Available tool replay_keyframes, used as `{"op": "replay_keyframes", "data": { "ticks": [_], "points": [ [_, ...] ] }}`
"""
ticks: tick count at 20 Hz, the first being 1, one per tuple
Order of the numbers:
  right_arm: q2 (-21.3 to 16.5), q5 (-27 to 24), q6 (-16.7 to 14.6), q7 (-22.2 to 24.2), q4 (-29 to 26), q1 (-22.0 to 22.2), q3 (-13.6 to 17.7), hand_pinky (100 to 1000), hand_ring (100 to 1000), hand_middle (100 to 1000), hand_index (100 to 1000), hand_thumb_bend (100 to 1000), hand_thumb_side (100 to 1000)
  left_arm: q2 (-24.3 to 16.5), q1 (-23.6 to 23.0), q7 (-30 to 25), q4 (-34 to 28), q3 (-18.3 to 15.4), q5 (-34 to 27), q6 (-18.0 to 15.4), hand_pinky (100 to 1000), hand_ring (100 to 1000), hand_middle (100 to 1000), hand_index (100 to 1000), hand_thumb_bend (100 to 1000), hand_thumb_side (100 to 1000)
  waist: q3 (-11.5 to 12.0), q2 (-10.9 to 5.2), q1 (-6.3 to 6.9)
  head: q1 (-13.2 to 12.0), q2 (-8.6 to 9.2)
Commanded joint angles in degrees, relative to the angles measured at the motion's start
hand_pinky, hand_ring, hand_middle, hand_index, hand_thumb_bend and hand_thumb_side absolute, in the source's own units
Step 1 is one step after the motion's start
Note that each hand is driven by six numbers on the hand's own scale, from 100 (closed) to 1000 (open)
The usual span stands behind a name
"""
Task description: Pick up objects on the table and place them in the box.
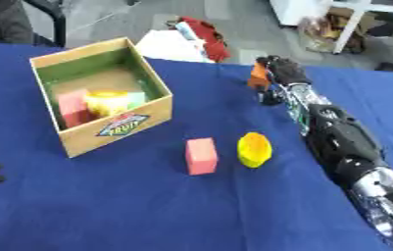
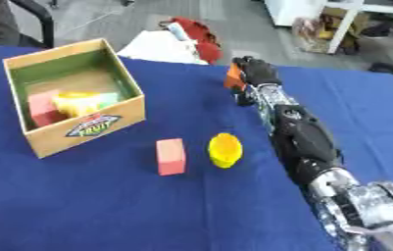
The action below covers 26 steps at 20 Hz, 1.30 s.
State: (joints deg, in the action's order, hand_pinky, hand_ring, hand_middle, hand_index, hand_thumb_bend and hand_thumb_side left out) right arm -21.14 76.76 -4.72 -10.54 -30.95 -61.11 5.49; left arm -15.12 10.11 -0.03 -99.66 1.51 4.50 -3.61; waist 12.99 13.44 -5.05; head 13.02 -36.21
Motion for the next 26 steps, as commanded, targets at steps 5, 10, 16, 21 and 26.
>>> {"op": "replay_keyframes", "data": {
  "ticks": [5,10,16,21,26],
  "points": [
    [3.9,-3.7,-7.5,4.0,-9.5,-4.6,-3.3,491,440,343,488,100,100,-0.2,0.0,-0.4,-1.1,0.0,-0.2,-0.1,690,572,582,767,100,741,0.4,-2.12,0.35,0.6,-0.56],
    [10.3,-7.3,-11.4,10.5,-10.6,-7.3,-5.4,575,500,434,613,100,100,0.1,0.1,-0.9,-1.0,0.5,-0.4,-0.2,690,572,583,767,100,740,1.4,-2.85,0.62,1.6,-0.74],
    [15.2,-3.4,-12.6,14.1,-10.3,-8.6,-6.4,730,753,839,996,100,135,0.3,0.2,-1.2,-1.0,0.7,-0.6,-0.2,690,571,582,767,100,739,3.0,-3.21,0.62,2.5,-0.82],
    [16.2,3.5,-12.6,15.3,-11.7,-8.8,-7.6,837,946,1000,1000,100,544,0.4,0.1,-1.3,-0.9,0.8,-0.6,-0.2,691,571,582,767,100,741,3.2,-3.37,0.4,2.8,-0.97],
    [15.5,7.1,-14.8,16.7,-13.0,-8.5,-8.1,877,1000,1000,1000,100,523,0.5,-0.2,-1.3,-0.8,0.7,-0.6,-0.2,691,571,582,767,100,743,2.6,-3.61,0.43,2.6,-1.18]
  ]
}}
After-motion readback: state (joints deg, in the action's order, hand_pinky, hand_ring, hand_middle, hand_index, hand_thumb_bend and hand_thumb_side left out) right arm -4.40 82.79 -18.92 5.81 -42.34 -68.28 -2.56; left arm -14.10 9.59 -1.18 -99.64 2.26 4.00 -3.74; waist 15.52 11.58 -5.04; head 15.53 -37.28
